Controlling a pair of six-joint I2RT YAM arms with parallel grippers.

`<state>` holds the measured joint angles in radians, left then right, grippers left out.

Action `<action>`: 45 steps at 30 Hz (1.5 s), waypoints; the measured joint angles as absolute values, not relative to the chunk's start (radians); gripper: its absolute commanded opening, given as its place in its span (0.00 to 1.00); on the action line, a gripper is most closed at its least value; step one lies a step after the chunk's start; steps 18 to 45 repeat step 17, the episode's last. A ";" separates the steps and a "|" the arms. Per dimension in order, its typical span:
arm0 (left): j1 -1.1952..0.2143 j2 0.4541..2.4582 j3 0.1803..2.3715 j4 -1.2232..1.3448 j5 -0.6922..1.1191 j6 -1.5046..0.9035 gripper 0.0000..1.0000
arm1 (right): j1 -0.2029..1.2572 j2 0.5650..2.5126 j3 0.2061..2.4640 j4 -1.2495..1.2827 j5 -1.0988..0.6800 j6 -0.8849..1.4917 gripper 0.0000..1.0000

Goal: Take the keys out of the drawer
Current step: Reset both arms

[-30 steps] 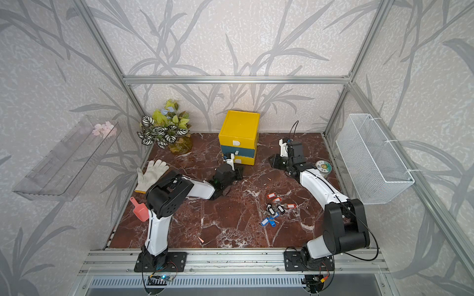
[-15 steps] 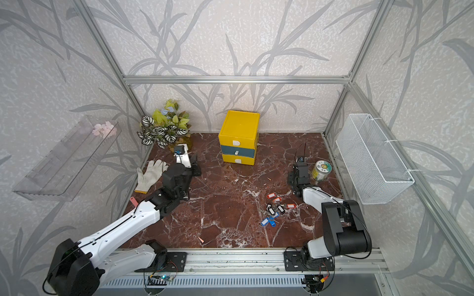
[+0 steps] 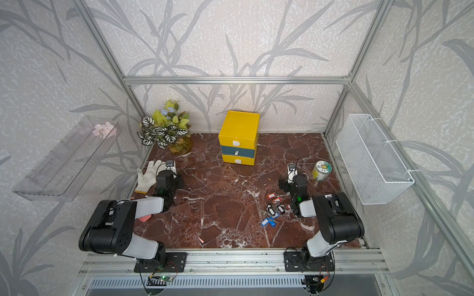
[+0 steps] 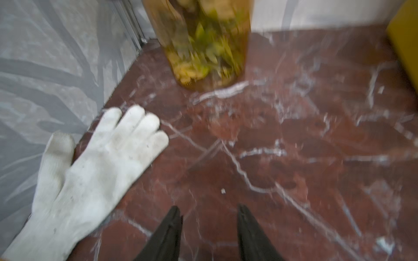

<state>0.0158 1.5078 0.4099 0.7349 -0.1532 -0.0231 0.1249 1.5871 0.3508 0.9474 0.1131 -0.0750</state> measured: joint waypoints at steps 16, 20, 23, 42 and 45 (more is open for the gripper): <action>0.061 1.531 0.400 0.794 -0.060 -0.057 0.61 | 0.096 1.587 0.354 0.968 0.095 -0.053 0.99; 0.061 1.531 0.400 0.794 -0.059 -0.057 0.65 | 0.095 1.587 0.354 0.968 0.095 -0.053 0.99; 0.061 1.531 0.400 0.794 -0.059 -0.057 0.65 | 0.095 1.587 0.354 0.968 0.095 -0.053 0.99; 0.061 1.531 0.400 0.794 -0.059 -0.057 0.65 | 0.095 1.587 0.354 0.968 0.095 -0.053 0.99; 0.061 1.531 0.400 0.794 -0.059 -0.057 0.65 | 0.095 1.587 0.354 0.968 0.095 -0.053 0.99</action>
